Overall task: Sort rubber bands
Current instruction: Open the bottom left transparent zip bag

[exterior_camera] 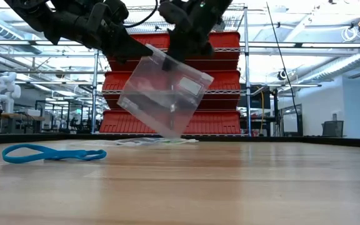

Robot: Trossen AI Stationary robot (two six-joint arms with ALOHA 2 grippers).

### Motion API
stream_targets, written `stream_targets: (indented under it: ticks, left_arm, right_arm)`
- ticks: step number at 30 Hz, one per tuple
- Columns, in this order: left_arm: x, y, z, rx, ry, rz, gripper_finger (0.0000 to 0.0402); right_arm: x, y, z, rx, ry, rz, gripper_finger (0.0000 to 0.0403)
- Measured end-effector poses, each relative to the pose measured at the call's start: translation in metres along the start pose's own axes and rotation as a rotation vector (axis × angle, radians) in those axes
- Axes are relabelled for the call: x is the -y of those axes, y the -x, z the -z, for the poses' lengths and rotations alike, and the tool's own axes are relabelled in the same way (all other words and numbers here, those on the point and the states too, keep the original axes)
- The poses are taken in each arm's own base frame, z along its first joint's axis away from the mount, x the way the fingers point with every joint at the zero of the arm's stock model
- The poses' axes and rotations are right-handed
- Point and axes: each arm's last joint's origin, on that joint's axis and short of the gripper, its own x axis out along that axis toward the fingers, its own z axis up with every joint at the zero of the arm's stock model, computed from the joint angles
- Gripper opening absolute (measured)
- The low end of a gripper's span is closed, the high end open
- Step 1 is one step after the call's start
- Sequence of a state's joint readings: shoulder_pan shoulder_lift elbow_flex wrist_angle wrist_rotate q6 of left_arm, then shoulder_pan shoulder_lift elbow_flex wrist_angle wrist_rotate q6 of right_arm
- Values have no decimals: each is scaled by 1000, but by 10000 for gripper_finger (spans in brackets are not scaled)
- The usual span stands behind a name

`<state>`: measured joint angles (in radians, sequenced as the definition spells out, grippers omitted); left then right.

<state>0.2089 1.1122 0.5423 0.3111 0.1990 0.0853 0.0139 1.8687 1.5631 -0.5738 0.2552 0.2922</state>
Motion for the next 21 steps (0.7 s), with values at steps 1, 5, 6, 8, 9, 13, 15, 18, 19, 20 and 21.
stream_targets:
  ticks: [1, 5, 6, 8, 9, 13, 15, 18, 19, 20, 21]
  left_arm:
    - [0, 0, 0, 0, 0, 0, 0]
    - [0, 0, 0, 1, 1, 0, 0]
    - [0, 0, 0, 1, 1, 0, 0]
    - [0, 0, 0, 3, 8, 1, 0]
    - [0, 0, 0, 3, 16, 1, 0]
    - [2, 0, 0, 2, 25, 9, 0]
    - [4, -1, -1, 4, 23, 16, 0]
    - [5, -1, -1, 6, 22, 21, 0]
    - [5, -1, -2, 12, 20, 22, 0]
    - [6, -1, -2, 19, 19, 23, 0]
    - [6, -1, -2, 21, 18, 17, 0]
  right_arm:
    - [-1, -4, 0, 2, 1, 0, 56]
    - [-4, -13, -3, 50, -9, -13, 114]
    - [-4, -13, -3, 55, -12, -11, 126]
    - [-2, -14, -3, 47, -20, 9, 143]
    - [0, -12, -3, 43, -31, 22, 147]
    - [5, 7, -3, 24, -42, 53, 120]
    - [3, 11, -4, 32, -40, 30, 82]
    - [1, 5, -2, 21, -10, 23, 18]
    - [0, 2, -1, 24, -1, 20, 10]
    - [0, -3, 1, 23, 3, 17, 10]
    - [-1, -7, 2, 19, 11, 4, 9]
